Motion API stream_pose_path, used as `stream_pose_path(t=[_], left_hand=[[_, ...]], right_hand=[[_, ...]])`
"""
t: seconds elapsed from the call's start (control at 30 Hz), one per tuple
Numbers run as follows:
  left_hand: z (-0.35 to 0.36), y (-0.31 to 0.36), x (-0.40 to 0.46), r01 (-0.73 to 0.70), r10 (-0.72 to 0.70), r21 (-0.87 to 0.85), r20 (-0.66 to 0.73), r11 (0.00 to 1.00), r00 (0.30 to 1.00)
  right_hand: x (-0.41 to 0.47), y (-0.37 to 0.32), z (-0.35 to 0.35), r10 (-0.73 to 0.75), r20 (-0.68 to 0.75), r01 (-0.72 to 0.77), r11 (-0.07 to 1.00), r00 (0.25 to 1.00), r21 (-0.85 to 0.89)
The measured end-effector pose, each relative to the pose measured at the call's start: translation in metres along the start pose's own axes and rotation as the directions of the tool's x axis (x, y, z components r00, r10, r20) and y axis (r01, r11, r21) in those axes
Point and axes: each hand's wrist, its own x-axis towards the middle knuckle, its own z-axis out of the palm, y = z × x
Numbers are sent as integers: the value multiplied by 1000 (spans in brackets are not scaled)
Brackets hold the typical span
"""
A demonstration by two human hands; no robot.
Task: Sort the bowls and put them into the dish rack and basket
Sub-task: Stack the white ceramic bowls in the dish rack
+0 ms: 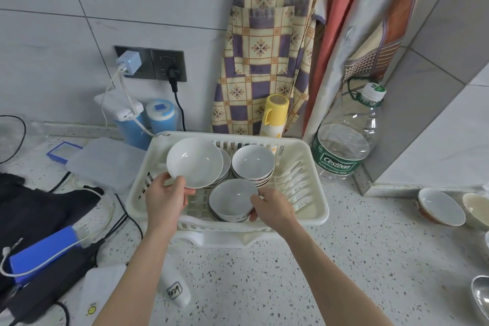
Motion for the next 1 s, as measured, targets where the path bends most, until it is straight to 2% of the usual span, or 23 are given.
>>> stream_pose_path(t=[0.23,0.5,0.6,0.7,0.8,0.83,0.9,1.0], left_hand=[[-1,-3,4,31,-35,77,55,997,998],[-3,2,7,100,-112,112,108,989,988],[-6,6,8,142,-168,153,174,978,970],[-8,10,9,167,-216,207,241,964,946],[-9,13,9,177,-260,282,296,943,919],[-8,13,9,180,-276,297,321,938,906],[-6,13,10,175,-299,340,355,924,886],[-1,14,11,153,-325,413,385,898,864]], right_hand=[[6,1,6,33,54,-24,987,998,-160],[12,5,11,53,52,-41,976,997,-216],[13,6,13,48,45,-36,969,998,-244],[8,3,13,55,-84,-74,967,995,-242],[-4,0,12,10,-320,-19,999,947,-27],[-7,0,11,-13,-345,29,999,938,44],[-10,0,7,-65,-263,93,991,963,97],[-11,-1,1,-101,-71,107,991,992,76]])
